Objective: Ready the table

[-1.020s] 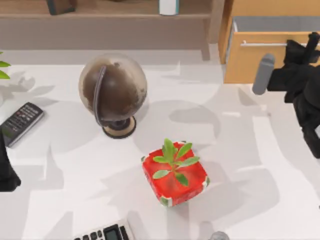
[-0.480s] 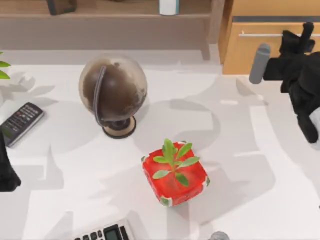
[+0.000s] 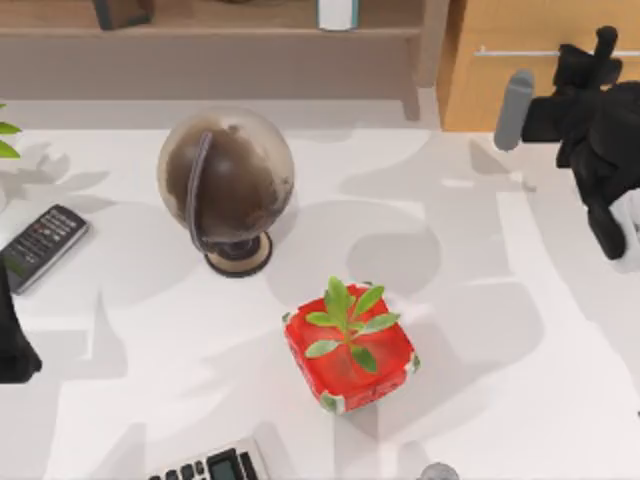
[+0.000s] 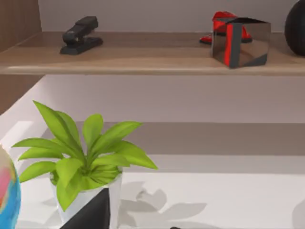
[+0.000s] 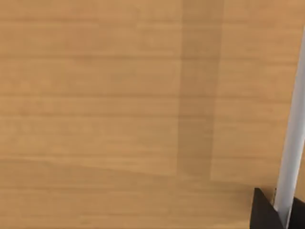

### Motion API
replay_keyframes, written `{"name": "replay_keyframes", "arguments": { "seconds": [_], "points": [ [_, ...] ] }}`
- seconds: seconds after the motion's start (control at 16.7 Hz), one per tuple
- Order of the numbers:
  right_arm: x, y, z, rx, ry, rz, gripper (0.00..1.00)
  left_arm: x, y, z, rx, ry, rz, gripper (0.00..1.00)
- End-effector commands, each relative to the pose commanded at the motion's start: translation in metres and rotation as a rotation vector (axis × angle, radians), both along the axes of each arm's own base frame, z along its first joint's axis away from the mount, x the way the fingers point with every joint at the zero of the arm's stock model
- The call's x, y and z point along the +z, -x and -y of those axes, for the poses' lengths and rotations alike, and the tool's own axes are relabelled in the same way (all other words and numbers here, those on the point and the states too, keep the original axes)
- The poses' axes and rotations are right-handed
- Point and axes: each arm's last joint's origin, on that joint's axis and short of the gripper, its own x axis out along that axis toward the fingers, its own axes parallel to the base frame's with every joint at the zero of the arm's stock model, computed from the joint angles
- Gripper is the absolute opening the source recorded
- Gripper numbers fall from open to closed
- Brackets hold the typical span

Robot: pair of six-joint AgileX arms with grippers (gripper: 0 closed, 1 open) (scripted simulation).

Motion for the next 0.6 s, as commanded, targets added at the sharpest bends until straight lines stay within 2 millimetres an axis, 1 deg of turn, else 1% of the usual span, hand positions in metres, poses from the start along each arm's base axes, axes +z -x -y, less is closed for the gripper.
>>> {"name": "replay_keyframes", "arguments": {
  "seconds": [0.06, 0.6],
  "points": [
    [0.0, 0.0, 0.0, 0.0, 0.0, 0.0, 0.0, 0.0, 0.0, 0.0, 0.0, 0.0, 0.0, 1.0],
    [0.0, 0.0, 0.0, 0.0, 0.0, 0.0, 0.68, 0.0, 0.0, 0.0, 0.0, 0.0, 0.0, 1.0]
  ]
}}
